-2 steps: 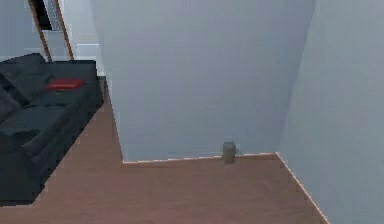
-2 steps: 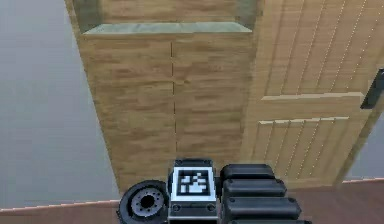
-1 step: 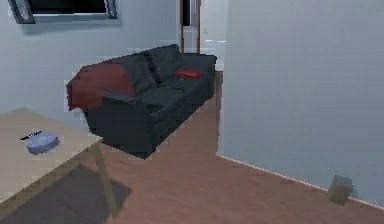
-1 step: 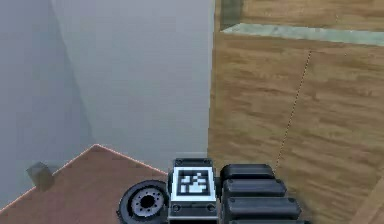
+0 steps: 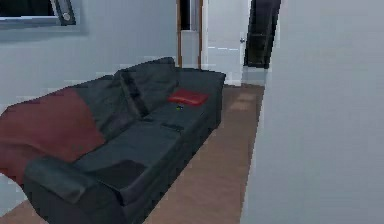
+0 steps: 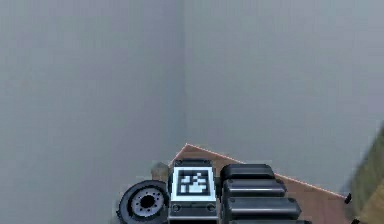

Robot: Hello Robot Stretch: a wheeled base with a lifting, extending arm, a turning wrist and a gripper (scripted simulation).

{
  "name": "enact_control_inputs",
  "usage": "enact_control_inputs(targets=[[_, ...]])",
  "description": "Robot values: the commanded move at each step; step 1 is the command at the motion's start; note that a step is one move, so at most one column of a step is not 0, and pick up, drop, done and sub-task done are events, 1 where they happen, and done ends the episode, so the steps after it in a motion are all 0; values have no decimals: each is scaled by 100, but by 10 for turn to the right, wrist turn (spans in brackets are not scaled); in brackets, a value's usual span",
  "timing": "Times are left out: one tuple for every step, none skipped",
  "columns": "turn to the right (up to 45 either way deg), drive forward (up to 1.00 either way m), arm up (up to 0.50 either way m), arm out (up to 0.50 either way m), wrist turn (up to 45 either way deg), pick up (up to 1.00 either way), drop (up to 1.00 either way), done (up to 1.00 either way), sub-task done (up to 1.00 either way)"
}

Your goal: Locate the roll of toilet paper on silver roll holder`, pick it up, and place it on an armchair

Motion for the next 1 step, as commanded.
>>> enact_control_inputs(targets=[[-30, 0, 0, 0, 0, 0, 0, 0, 0]])
